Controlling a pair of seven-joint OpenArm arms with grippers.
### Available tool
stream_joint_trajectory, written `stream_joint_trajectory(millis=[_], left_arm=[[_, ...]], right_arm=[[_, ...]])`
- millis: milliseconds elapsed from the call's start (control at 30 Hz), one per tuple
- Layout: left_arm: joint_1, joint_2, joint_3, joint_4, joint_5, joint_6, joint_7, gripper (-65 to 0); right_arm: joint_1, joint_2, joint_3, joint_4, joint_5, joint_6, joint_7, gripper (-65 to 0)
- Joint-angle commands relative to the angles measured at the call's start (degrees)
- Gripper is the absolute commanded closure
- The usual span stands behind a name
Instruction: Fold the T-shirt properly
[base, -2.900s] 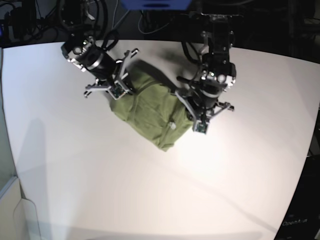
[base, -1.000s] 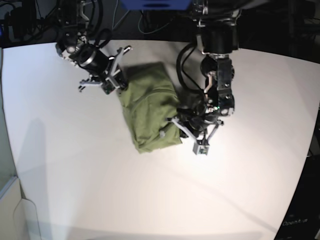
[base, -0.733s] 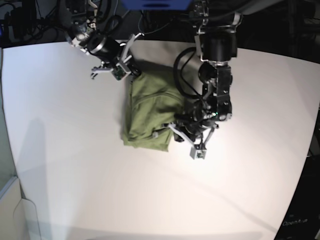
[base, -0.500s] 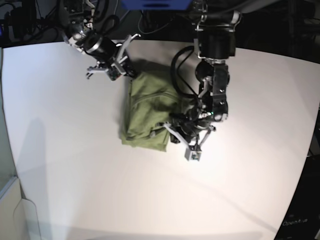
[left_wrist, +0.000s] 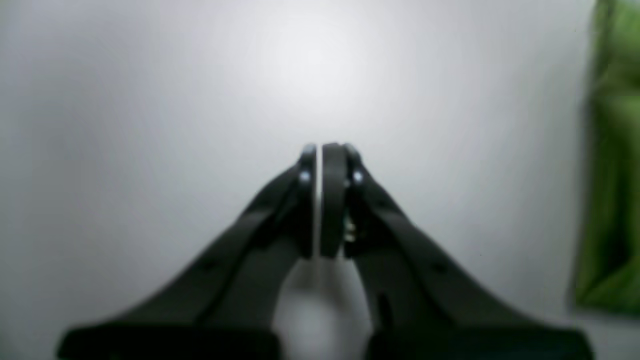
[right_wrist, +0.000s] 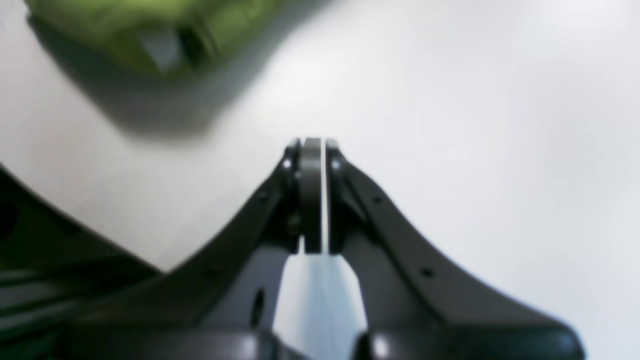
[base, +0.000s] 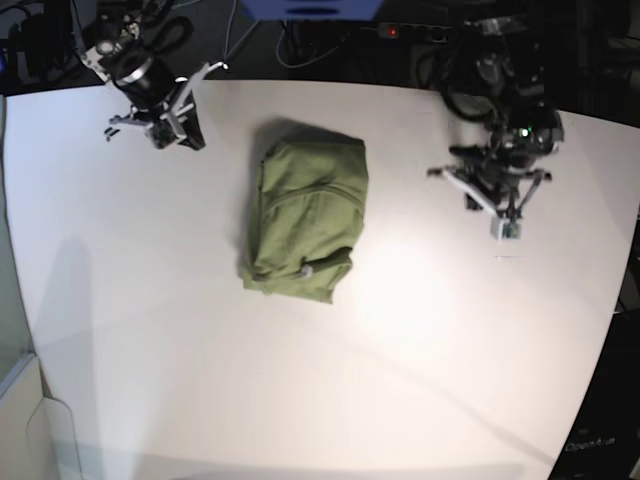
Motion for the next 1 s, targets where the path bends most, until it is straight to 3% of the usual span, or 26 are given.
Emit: stream_joint_trajectory(millis=[0, 167, 467, 600, 700, 800, 967], left_arm=[[1.36, -0.85, -0.51, 3.64, -0.66, -1.06, -1.79, -1.7], [14.28, -0.41, -6.49, 14.98, -0.66, -9.50, -1.87, -1.7], [25.44, 6.36, -17.83, 17.35, -0.22, -20.97, -3.10, -1.7], [30.46, 9.17, -20.38, 16.30, 0.22, -20.97, -8.38, -1.7], [32.83, 9.86, -19.77, 12.78, 5.41, -20.97, -11.90, -1.7], [32.39, 9.86, -19.42, 2.23, 10.86, -20.97, -18.67, -1.7], [25.62, 9.86, -22.58, -22.91, 20.00, -20.97, -35.54, -1.7]], right_arm=[[-1.38, -1.31, 1.80, 1.94, 1.16, 0.08, 1.93, 0.0], [-6.04, -4.65, 8.83, 2.90, 1.16, 0.12, 6.15, 0.0], [-19.49, -4.82, 9.27, 0.53, 1.25, 0.12, 18.02, 0.0], [-21.77, -5.35, 9.27, -5.18, 1.25, 0.12, 22.42, 0.0], [-22.30, -5.88, 9.36, -11.16, 1.25, 0.12, 25.58, 0.0], [-21.16, -5.88, 9.36, -20.31, 1.25, 0.12, 29.27, 0.0], [-13.25, -4.38, 9.36, -39.47, 0.99, 0.12, 32.88, 0.0]])
